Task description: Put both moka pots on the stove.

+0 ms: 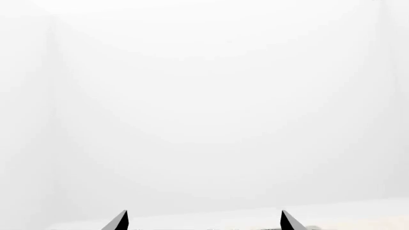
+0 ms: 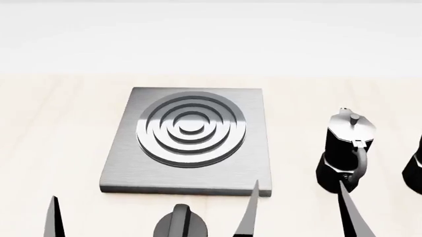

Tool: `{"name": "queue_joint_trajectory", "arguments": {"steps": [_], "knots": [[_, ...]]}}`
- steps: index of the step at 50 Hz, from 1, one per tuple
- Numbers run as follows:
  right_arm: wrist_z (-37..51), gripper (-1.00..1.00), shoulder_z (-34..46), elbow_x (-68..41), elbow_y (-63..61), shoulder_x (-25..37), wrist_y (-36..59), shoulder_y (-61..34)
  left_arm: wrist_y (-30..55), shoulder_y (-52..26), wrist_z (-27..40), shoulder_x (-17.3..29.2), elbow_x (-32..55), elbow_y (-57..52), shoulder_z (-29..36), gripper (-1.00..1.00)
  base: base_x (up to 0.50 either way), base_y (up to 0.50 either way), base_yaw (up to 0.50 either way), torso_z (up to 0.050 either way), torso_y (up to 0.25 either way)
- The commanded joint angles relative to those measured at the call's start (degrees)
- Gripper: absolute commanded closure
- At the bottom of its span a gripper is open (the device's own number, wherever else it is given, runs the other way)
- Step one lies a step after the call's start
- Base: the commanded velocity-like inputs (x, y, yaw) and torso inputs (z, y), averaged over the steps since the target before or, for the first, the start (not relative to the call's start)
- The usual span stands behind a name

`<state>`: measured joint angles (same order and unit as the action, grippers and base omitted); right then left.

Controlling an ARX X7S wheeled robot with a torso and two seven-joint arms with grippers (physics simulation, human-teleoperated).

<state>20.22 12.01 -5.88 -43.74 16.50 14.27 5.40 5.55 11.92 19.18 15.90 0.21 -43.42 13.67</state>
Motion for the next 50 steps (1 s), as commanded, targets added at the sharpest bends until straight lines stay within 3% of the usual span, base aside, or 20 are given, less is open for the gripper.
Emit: {"name": "queue_joint_trajectory", "arguments": {"steps": [1,19,33,50], "knots": [[0.19,-1.0,-2.84,-4.17,1.81,-0.17,9.78,-8.09,-2.75,0.07,0.68,-0.4,-0.42,2.71,1.24,-1.0,0.0,0.0,0.0,0.0,0.0],[-2.94,-1.0,-6.37,-8.62,14.33,3.83,24.85,-30.89,-2.16,-5.74,0.46,-0.96,1.44,7.27,0.93,-1.0,0.0,0.0,0.0,0.0,0.0],[-9.1,-1.0,-5.03,-12.34,21.48,8.27,33.7,-36.94,-1.62,-5.95,0.84,-0.36,2.1,6.52,0.5,-1.0,0.0,0.0,0.0,0.0,0.0],[-14.21,-1.0,-4.71,-14.5,30.07,11.13,36.05,-39.9,-0.02,-8.72,1.01,0.15,3.09,7.23,0.59,-1.0,0.0,0.0,0.0,0.0,0.0]]}}
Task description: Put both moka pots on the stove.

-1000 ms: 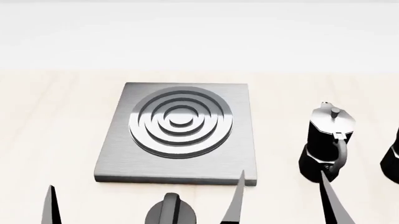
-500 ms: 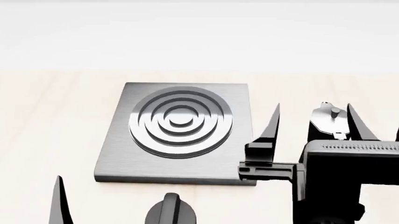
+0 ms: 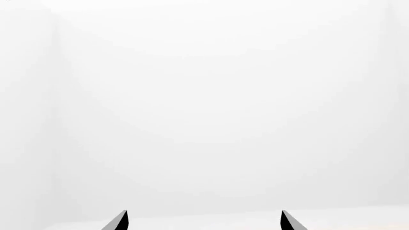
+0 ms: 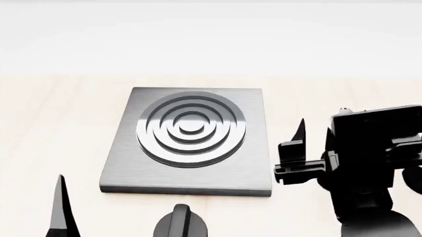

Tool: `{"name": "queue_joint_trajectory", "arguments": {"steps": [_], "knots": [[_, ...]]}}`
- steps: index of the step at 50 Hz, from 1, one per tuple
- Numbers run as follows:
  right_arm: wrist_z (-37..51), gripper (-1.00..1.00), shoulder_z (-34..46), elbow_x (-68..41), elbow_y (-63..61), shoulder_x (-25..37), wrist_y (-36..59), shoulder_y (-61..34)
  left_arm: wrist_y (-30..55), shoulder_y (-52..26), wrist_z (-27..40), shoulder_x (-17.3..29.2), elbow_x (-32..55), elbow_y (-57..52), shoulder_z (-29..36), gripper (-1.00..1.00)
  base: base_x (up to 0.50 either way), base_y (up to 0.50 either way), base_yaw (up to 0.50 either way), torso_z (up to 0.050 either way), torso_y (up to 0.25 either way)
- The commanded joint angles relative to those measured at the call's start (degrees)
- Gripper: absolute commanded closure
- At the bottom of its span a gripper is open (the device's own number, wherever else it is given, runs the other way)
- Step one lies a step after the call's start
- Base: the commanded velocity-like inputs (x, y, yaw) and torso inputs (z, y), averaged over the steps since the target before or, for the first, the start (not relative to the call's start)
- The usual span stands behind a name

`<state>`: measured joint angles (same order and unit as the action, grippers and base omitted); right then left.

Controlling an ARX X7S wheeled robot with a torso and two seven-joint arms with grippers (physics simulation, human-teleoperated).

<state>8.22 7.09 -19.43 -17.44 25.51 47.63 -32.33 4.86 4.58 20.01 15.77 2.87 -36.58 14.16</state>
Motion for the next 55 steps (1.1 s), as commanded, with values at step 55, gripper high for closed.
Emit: {"name": "queue_joint_trajectory", "arguments": {"steps": [55], "knots": [[-6.91,-1.0,3.1,1.28,27.5,2.61,-2.16,-8.98,2.57,-3.3,1.15,2.03,2.3,-0.07,1.01,-1.0,0.0,0.0,0.0,0.0,0.0]]}}
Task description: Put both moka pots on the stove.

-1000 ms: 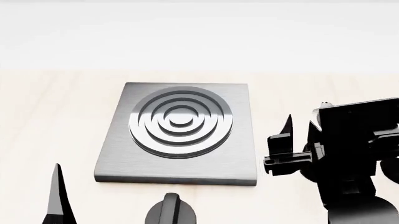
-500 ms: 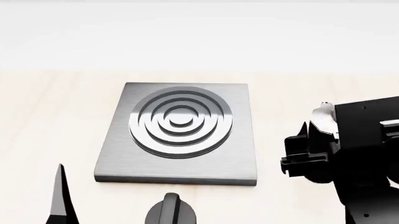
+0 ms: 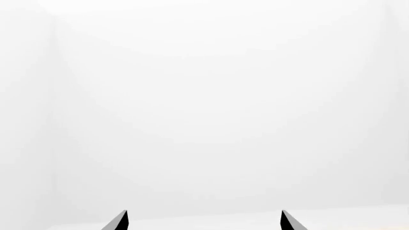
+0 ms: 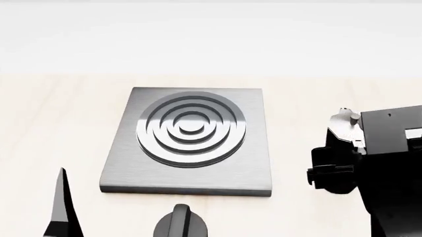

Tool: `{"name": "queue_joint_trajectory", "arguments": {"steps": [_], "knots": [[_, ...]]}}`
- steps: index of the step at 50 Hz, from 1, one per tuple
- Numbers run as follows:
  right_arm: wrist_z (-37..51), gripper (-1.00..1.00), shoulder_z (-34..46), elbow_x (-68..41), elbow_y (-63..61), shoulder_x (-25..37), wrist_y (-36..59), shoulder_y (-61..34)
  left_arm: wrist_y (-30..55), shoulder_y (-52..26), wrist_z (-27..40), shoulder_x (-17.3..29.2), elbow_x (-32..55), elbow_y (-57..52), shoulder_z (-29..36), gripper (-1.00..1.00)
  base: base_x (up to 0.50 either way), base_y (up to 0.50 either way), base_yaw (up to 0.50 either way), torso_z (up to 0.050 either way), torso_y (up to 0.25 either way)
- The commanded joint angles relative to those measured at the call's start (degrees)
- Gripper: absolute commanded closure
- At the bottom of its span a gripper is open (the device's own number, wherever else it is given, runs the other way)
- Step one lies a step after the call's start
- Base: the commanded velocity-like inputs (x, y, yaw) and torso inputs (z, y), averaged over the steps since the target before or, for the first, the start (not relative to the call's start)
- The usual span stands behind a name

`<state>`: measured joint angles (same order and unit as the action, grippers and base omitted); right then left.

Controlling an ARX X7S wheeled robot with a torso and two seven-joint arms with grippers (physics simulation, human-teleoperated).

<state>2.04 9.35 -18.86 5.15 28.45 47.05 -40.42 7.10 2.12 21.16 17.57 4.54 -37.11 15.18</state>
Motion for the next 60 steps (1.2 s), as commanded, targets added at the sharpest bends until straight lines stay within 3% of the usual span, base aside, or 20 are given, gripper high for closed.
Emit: {"name": "queue_joint_trajectory", "arguments": {"steps": [1,53,54,60], "knots": [[-0.73,-1.0,0.89,0.75,5.04,-0.3,-1.72,-0.77,0.32,-0.8,0.01,0.28,0.64,0.41,0.02,-1.0,0.0,0.0,0.0,0.0,0.0],[-2.62,-1.0,2.65,2.25,18.02,-1.82,-9.02,-0.88,1.48,-2.13,0.49,1.6,2.3,0.32,0.24,-1.0,0.0,0.0,0.0,0.0,0.0],[-2.49,1.0,2.54,2.19,17.85,-1.84,-8.95,-0.92,1.37,-2.12,0.49,1.6,2.35,0.45,0.24,-1.0,0.0,0.0,0.0,0.0,0.0],[-2.81,1.0,3.39,2.54,17.99,-2.08,-9.4,-0.66,1.44,-2.27,0.42,1.7,2.58,0.62,0.41,-1.0,0.0,0.0,0.0,0.0,0.0]]}}
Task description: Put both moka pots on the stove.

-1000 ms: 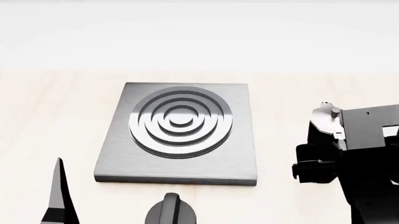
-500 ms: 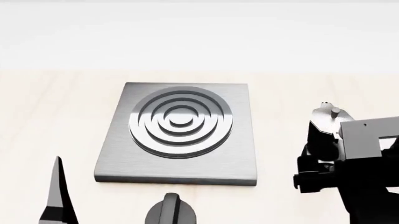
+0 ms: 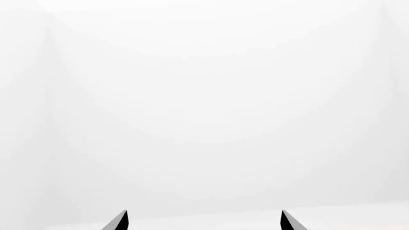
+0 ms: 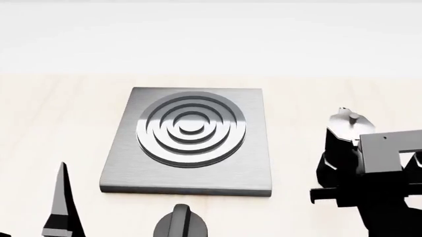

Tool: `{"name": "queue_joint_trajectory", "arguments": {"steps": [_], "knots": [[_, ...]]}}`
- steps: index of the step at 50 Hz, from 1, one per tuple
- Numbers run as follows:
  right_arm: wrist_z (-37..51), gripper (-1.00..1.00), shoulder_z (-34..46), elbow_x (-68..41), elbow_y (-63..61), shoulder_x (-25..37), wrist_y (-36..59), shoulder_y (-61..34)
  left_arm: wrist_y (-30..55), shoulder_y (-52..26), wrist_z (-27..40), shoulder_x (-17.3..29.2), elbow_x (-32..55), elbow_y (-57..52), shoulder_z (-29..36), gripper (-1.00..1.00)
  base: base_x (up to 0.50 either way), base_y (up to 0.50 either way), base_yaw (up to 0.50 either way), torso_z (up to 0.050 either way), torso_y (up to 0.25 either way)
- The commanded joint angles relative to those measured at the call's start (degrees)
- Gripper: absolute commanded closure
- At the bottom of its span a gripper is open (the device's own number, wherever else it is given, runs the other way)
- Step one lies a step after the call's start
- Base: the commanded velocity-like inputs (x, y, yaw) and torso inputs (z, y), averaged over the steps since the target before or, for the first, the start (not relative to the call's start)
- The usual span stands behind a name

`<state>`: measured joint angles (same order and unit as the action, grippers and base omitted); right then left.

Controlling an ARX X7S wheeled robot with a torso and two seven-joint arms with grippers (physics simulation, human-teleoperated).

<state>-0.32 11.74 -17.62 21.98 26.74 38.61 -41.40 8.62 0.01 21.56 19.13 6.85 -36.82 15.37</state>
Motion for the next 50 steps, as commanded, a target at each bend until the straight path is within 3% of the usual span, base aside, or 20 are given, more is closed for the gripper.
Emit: {"name": "queue_joint_trajectory", "arguments": {"steps": [1,13,33,50], "knots": [[-0.44,1.0,0.97,1.24,1.06,-0.38,-0.89,0.33,-0.05,-0.17,0.01,0.19,0.26,0.29,0.26,-1.0,0.0,0.0,0.0,0.0,0.0],[-0.02,1.0,0.24,0.24,-3.7,0.44,0.97,0.86,0.58,-1.28,0.01,0.21,0.58,0.49,0.53,-1.0,0.0,0.0,0.0,0.0,0.0],[3.79,1.0,-2.63,-2.58,-23.46,0.77,4.56,1.28,0.0,-0.2,0.54,0.7,0.56,0.09,0.81,-1.0,0.0,0.0,0.0,0.0,0.0],[5.21,1.0,0.98,-0.59,-24.58,-5.92,-2.81,-3.25,-0.61,3.18,1.23,2.18,1.08,-2.75,-0.01,-1.0,0.0,0.0,0.0,0.0,0.001]]}}
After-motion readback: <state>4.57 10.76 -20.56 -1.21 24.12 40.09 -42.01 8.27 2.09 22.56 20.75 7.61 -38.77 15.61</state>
